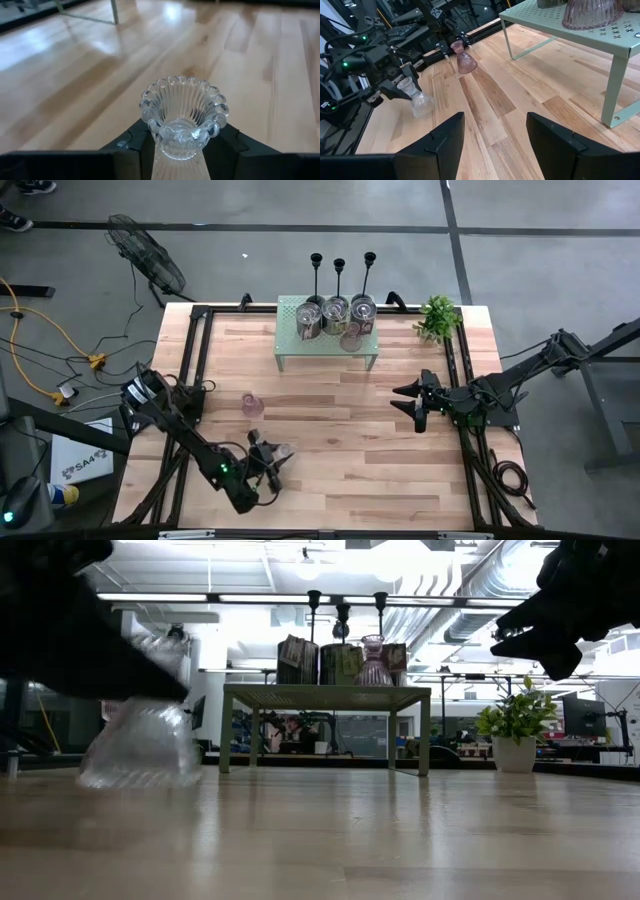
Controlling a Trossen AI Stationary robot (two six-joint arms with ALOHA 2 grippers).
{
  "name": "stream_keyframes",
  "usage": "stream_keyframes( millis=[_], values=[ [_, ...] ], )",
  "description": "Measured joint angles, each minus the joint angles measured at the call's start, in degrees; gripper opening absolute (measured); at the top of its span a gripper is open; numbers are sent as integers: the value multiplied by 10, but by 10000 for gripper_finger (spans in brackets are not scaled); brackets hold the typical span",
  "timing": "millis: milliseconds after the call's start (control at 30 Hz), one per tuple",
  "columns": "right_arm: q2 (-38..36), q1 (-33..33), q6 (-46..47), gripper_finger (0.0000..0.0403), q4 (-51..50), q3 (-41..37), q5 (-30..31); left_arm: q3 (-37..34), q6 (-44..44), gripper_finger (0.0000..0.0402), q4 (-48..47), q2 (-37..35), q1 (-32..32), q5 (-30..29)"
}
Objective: Pick & Place candle stick holders
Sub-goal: Put the transparent glass candle holder on the shelf aligned with the pink glass candle holder
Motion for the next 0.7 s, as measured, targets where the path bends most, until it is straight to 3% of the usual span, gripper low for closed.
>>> stream_keyframes(
  millis=[200,500,700],
  values=[
    [0,0,0,206,0,0,0,31,54,121,1,-25,58,-18],
    [0,0,0,206,1,0,0,114,256,125,1,-56,213,46],
    [0,0,0,206,0,0,0,184,347,127,2,-56,311,92]
  ],
)
